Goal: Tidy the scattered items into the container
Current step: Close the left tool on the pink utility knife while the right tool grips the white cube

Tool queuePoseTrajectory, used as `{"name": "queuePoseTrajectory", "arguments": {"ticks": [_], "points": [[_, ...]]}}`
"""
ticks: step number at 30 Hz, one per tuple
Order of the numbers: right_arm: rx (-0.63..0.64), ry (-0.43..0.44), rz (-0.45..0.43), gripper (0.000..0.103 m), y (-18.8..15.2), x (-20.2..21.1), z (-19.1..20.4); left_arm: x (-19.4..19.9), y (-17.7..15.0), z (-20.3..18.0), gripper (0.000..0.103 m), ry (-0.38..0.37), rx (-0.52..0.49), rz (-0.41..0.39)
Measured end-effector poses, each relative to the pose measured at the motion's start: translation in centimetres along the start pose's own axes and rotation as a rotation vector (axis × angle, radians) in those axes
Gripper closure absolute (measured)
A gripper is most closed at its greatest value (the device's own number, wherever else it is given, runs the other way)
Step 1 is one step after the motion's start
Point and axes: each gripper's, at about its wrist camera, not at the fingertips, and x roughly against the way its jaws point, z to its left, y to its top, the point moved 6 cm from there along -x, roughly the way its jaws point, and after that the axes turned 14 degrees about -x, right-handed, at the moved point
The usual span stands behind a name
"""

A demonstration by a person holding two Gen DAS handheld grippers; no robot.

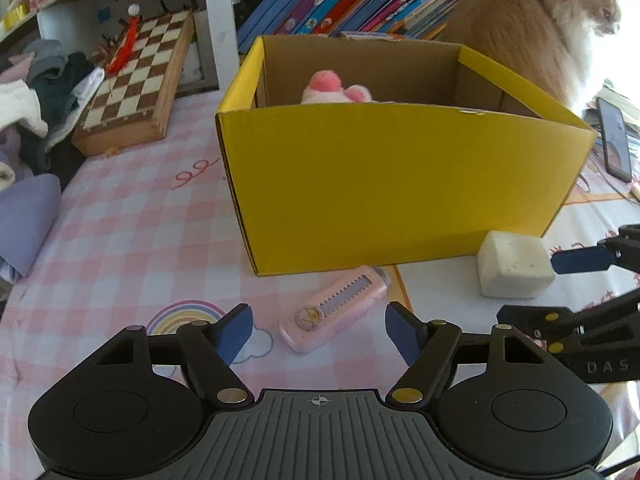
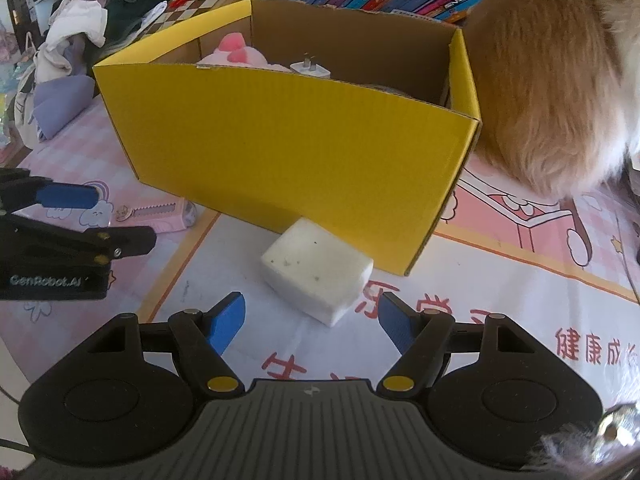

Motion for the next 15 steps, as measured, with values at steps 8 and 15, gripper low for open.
{"name": "queuePoseTrajectory", "arguments": {"ticks": [8,15], "points": [[-0.022,0.002,0.011,0.031,0.7,-1.0,-0.3,-1.5,0.2,0.2,0.041,-0.030,-0.002,0.023],[-0.036,0.005,0.014,0.031,1.0,-1.4,-0.4,-0.7,0.0,-0.6,0.061,-0.079,-0.014,0.024]]}}
